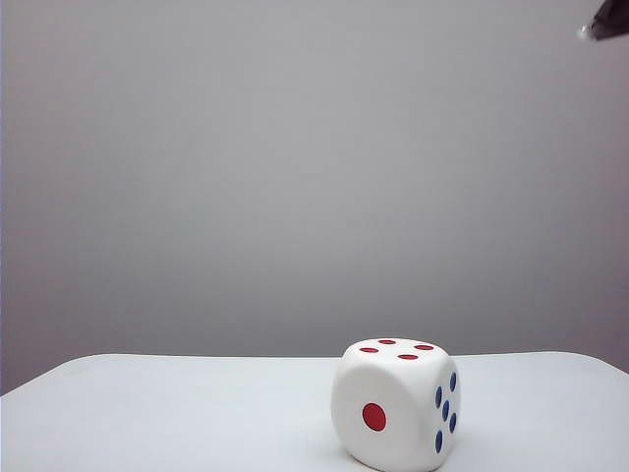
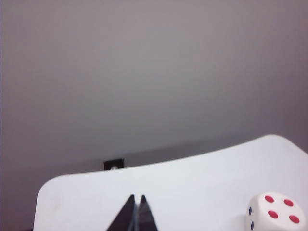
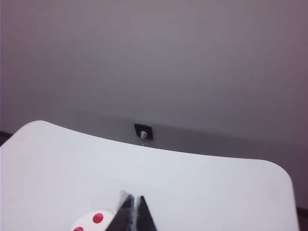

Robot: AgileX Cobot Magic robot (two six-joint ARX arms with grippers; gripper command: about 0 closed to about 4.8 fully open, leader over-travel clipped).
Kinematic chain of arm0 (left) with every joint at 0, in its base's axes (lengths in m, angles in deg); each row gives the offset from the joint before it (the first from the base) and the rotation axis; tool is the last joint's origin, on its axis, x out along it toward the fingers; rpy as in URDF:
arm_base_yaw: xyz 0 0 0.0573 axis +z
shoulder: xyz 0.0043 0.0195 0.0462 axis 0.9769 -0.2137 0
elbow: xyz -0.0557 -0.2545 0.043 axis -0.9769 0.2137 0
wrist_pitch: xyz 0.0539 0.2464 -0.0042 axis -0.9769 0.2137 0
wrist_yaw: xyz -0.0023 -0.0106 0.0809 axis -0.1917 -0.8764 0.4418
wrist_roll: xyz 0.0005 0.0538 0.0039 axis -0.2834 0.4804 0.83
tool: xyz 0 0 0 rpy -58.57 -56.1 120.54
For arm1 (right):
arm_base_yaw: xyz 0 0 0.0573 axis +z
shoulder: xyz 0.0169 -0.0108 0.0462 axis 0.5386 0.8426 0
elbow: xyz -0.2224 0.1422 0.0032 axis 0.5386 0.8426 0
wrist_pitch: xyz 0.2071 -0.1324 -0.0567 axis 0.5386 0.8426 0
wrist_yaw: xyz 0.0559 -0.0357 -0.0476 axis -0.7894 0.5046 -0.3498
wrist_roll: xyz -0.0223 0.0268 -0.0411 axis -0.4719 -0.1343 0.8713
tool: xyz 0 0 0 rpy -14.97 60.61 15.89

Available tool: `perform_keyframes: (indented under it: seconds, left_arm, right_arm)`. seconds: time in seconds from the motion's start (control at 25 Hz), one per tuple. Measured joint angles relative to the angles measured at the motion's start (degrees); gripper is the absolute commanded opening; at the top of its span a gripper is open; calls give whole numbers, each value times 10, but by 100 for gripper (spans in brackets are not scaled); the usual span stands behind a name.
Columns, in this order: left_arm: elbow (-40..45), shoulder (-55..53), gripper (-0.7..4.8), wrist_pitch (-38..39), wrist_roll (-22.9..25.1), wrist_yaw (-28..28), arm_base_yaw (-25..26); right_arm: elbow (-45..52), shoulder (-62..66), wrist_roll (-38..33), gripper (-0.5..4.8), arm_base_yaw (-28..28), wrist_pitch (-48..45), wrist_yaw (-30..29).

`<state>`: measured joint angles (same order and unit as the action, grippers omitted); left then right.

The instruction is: Pick up the dice on the table and roll the dice.

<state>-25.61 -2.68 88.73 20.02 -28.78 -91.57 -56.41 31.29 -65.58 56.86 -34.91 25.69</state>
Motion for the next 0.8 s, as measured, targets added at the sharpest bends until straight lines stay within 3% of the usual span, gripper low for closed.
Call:
perform_keyframes:
  seconds: [0.28, 0.4, 0.6, 0.8]
  left_arm:
    - [75, 124, -6, -27, -15, 0, 0]
    - [82, 118, -5, -40, -15, 2, 3]
    - [99, 120, -5, -40, -15, 3, 4]
    - [135, 120, -6, -52, -13, 12, 4]
  right_arm:
    - [136, -83, -1, 8, -1, -151, 23]
    - [156, -114, 2, 8, -16, -174, 24]
    - [179, -177, 3, -1, -90, -172, 31]
    - [194, -197, -6, -1, -170, -178, -51]
